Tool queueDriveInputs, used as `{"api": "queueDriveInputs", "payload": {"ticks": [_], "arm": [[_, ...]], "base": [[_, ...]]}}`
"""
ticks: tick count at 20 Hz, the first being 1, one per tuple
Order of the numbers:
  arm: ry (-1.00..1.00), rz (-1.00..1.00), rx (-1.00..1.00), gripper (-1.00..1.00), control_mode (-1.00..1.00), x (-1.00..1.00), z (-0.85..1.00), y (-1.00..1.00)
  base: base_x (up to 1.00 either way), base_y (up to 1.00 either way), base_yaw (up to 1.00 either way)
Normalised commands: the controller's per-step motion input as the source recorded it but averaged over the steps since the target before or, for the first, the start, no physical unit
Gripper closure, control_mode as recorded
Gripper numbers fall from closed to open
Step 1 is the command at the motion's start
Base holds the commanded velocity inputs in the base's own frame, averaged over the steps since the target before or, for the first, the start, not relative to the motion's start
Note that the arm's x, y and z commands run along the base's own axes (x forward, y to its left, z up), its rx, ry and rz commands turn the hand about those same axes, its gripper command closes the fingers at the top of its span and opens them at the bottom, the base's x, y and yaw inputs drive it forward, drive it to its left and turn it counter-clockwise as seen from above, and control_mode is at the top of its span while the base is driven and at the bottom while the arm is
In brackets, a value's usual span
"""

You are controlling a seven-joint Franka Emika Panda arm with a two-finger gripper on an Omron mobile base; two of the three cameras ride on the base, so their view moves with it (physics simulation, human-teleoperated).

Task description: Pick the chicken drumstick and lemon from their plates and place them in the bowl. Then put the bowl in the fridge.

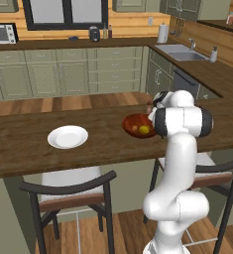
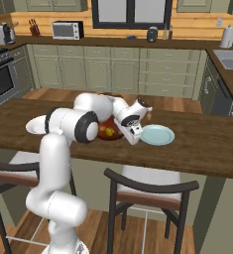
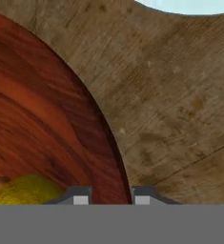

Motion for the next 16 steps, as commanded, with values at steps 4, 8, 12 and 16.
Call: {"api": "queueDriveInputs", "payload": {"ticks": [4,8,12,16], "arm": [[-0.21,-0.07,0.00,1.00,-1.00,-0.76,0.63,0.00],[-0.16,-0.04,-0.01,1.00,-1.00,-0.86,0.76,0.11],[-0.09,-0.18,-0.05,1.00,-1.00,-1.00,0.57,0.28],[0.00,-0.31,-0.03,1.00,-1.00,-0.87,0.61,0.49]], "base": [[0.00,0.00,0.00],[0.00,0.00,0.00],[0.00,0.00,0.00],[0.00,0.00,0.00]]}}
